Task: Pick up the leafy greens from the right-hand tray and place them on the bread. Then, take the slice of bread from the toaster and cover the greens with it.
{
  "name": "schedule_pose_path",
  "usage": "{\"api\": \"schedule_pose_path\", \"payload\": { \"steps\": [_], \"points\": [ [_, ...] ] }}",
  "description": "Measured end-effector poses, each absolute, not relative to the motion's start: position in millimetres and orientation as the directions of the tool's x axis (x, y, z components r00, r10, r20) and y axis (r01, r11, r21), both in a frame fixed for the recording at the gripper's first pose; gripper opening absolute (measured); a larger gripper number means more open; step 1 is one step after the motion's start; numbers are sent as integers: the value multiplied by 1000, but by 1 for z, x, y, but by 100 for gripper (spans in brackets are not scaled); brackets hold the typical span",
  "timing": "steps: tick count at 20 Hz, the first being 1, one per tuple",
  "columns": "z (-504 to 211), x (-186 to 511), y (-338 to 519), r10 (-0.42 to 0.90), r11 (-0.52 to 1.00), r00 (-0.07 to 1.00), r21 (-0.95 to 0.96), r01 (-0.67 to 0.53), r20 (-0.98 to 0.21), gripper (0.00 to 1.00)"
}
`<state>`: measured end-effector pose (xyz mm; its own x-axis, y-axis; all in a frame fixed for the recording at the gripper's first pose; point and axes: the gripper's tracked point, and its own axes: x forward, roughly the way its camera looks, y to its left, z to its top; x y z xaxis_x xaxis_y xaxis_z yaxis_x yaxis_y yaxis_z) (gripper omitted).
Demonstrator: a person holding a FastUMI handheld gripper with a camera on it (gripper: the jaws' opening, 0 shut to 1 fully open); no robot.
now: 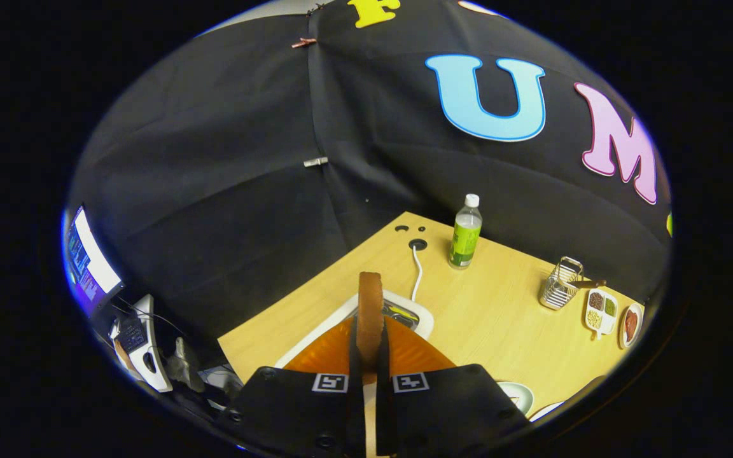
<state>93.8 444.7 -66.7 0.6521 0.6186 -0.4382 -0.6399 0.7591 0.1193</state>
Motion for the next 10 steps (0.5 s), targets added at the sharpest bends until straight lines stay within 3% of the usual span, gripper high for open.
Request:
{"api": "schedule_pose_path", "payload": {
  "steps": [5,10],
  "points": [
    [-49,88,410,631,763,666,165,-625,-397,11],
    [-78,91,353,579,812,697,216,-543,-422,11]
  ]
}}
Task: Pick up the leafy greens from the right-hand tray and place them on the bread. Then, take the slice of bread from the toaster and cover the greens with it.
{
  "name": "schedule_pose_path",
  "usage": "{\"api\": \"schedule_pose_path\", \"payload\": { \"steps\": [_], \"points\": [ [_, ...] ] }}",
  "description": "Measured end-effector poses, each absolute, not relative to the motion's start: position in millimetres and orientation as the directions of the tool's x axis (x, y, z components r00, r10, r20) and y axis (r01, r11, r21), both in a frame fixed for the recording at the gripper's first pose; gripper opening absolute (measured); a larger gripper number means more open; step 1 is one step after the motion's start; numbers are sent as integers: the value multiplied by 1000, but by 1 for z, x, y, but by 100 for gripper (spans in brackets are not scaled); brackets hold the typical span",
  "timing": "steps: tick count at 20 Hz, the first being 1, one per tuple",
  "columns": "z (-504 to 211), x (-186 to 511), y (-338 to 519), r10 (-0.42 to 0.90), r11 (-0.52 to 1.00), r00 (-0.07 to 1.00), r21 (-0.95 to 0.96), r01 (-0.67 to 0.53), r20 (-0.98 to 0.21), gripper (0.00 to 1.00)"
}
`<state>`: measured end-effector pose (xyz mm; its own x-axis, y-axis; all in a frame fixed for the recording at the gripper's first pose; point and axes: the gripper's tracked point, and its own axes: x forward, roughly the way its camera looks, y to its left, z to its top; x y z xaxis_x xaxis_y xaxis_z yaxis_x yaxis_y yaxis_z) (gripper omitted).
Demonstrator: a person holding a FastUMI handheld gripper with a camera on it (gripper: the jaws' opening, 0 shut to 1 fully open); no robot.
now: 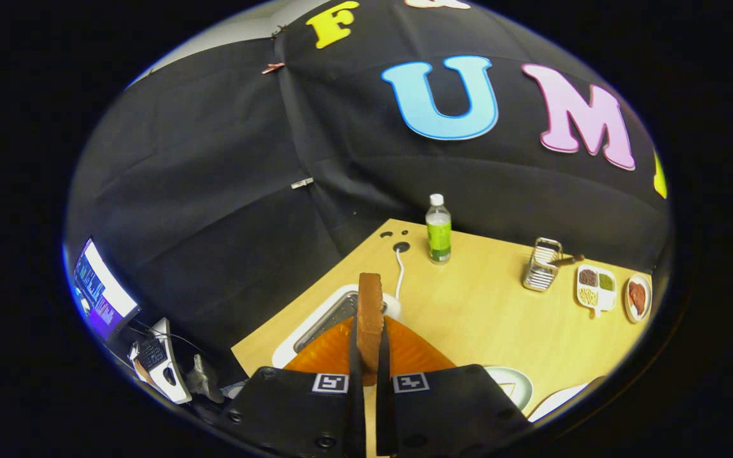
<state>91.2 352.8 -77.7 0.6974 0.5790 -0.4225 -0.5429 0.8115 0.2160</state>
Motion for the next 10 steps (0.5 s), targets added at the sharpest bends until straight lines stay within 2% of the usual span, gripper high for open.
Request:
{"api": "schedule_pose_path", "payload": {
  "steps": [10],
  "points": [
    [-189,93,220,439,892,722,351,-283,-535,11]
  ]
}}
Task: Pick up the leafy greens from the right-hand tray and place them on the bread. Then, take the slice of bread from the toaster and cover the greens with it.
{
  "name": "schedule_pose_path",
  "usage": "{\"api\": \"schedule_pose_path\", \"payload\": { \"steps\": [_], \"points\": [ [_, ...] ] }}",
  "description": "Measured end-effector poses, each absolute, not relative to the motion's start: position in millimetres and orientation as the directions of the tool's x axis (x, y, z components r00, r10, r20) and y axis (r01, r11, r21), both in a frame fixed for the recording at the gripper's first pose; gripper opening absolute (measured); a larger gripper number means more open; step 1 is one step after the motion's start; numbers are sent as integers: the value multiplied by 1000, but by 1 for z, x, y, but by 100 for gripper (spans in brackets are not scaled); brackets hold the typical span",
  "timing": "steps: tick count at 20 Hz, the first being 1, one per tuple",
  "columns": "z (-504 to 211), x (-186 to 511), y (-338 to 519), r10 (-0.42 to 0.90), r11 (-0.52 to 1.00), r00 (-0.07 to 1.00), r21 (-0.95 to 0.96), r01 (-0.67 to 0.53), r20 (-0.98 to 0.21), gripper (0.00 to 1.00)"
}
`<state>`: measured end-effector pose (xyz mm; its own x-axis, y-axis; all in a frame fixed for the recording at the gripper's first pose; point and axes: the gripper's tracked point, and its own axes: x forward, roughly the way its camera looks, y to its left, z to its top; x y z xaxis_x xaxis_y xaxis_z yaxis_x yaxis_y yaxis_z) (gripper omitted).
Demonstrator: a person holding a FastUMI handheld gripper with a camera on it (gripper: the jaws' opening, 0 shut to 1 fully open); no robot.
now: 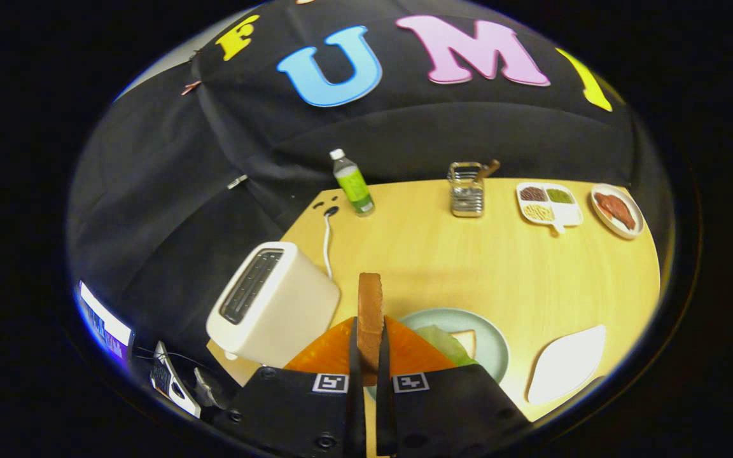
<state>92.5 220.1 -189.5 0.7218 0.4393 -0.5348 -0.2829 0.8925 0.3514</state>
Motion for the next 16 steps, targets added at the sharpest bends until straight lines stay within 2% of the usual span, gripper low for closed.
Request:
{"api": "schedule_pose_path", "payload": {
  "steps": [3,7,12,16],
  "points": [
    [-227,93,195,416,894,713,396,-208,-564,11],
    [-233,97,192,460,847,713,502,-174,-529,11],
    [-251,102,186,456,859,707,475,-191,-541,11],
    [-271,103,165,393,904,708,386,-182,-586,12]
  ]
}}
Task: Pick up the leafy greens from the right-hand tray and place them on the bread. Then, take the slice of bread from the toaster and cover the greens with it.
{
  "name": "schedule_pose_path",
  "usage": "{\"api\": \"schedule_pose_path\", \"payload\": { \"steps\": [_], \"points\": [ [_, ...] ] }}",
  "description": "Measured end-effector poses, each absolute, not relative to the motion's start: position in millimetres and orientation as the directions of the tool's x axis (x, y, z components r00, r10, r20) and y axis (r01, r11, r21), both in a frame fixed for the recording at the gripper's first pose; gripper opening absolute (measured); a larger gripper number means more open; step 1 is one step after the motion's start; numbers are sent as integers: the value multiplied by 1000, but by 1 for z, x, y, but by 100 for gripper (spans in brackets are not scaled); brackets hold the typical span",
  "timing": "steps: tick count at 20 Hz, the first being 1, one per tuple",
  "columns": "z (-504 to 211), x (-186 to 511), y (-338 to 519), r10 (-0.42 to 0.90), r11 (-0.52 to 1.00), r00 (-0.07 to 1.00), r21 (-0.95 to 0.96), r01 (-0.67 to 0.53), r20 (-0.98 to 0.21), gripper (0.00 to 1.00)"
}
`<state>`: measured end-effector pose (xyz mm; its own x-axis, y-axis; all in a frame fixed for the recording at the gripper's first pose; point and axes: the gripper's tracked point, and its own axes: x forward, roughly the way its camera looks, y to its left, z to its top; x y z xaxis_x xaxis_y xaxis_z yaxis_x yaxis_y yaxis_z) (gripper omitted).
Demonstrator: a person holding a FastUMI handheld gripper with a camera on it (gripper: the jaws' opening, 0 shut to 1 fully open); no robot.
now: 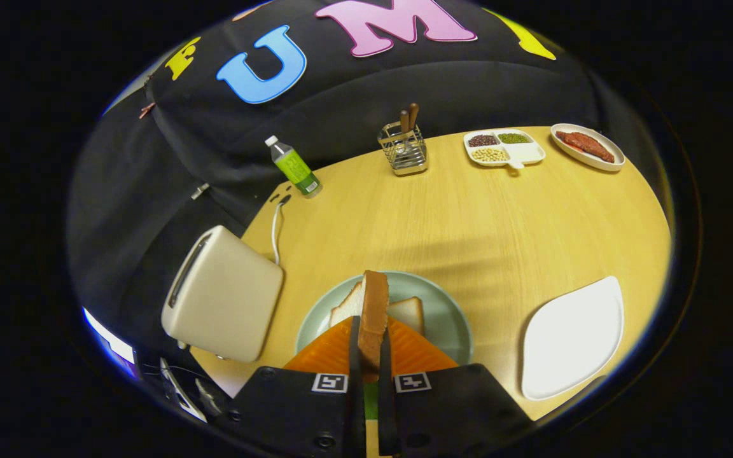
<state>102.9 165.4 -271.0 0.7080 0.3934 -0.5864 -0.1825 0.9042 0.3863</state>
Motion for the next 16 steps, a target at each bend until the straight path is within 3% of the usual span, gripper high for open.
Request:
{"api": "schedule_pose_path", "payload": {
  "steps": [2,4,5,6,9,11,16],
  "points": [
    [-280,104,160,370,916,706,364,-168,-604,16],
    [-288,106,150,328,935,713,323,-149,-620,29],
    [-291,107,146,308,943,712,301,-142,-631,45],
    [-294,107,142,283,953,715,275,-131,-640,49],
    [-295,101,140,264,963,709,225,-151,-654,89],
    [-282,99,136,237,971,731,162,-173,-640,100],
    [-215,99,131,192,979,814,48,-198,-548,99]
  ]
}}
